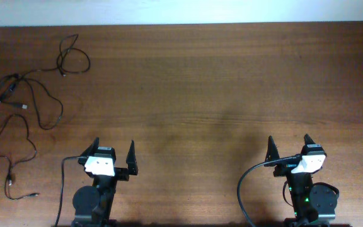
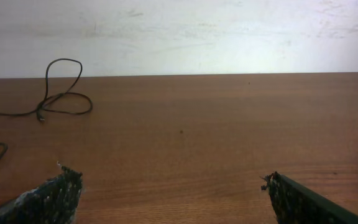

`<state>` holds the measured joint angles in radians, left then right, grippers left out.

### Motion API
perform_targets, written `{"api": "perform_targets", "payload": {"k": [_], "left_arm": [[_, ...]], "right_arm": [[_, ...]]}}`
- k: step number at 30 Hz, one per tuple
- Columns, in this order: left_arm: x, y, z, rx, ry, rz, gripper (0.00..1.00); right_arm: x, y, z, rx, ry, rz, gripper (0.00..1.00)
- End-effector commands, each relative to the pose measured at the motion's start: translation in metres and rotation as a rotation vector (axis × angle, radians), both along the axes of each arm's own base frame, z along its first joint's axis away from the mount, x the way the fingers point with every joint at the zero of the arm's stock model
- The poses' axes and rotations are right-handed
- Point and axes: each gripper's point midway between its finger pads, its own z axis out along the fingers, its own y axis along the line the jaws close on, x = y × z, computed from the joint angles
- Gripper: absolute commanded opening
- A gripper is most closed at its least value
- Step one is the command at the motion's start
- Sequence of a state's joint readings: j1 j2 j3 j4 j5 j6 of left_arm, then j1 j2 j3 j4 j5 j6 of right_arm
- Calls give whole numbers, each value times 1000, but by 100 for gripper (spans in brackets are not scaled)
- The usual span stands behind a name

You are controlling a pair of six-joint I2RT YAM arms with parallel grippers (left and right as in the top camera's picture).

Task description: Untangle cables

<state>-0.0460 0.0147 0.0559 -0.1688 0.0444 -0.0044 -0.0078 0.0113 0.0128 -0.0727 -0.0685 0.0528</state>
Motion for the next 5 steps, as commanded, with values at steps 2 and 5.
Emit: {"api": "perform_targets", "payload": {"k": [2,5], "left_arm": [[0,-1,-1,-3,-4,-3,99],[0,-1,-1,-3,-4,-3,99]], "right_arm": [[0,-2,-2,3,0,-12,99],[0,-2,-2,3,0,-12,99]]}}
